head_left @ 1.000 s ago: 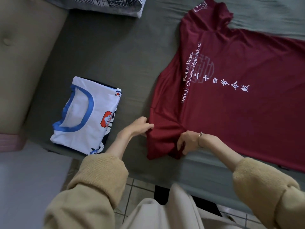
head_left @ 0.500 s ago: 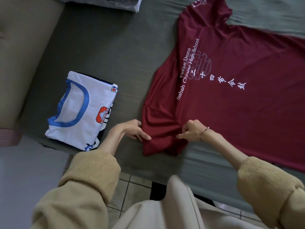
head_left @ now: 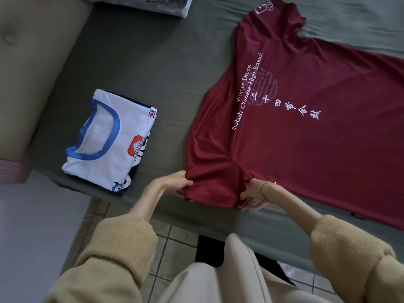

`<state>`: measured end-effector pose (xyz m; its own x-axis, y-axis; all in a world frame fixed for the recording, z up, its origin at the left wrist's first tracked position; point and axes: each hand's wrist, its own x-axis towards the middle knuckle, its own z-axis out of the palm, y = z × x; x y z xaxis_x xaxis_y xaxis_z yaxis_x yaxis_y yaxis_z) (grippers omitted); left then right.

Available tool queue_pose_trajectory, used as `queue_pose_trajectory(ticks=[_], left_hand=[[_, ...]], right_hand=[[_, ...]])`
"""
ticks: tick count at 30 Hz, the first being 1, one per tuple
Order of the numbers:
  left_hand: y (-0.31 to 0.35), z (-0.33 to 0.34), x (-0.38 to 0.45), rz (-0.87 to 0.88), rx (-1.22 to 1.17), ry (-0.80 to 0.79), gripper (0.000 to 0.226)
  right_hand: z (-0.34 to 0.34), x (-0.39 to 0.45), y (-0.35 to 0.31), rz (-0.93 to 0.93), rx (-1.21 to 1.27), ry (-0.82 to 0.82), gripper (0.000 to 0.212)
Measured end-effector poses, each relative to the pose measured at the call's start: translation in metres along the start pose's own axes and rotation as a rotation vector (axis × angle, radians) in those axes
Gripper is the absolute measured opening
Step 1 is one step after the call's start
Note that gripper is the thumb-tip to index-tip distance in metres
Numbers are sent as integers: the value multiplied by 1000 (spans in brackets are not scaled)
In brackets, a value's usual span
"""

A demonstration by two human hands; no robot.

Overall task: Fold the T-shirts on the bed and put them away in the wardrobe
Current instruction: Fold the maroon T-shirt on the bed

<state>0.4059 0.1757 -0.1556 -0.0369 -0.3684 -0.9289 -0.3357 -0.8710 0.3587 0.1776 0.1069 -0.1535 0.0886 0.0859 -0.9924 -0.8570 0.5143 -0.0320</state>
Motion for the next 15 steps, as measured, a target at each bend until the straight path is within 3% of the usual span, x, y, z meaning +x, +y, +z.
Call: queue_pose_trajectory(ticks=[6, 10, 12, 15], left_hand=[[10, -12, -3, -124, 372, -78, 21], [23, -8, 0, -209, 484, -56, 10], [25, -7, 4, -282, 559, -89, 14], [27, -12, 8, -375, 813, -95, 12]], right_hand=[[-5, -3, -7, -20, -272, 91, 17], [-2, -2, -12, -2, -368, 58, 16], [-2, -3, -14, 6, -374, 56, 17], [2, -4, -17, 59, -507, 77, 25]])
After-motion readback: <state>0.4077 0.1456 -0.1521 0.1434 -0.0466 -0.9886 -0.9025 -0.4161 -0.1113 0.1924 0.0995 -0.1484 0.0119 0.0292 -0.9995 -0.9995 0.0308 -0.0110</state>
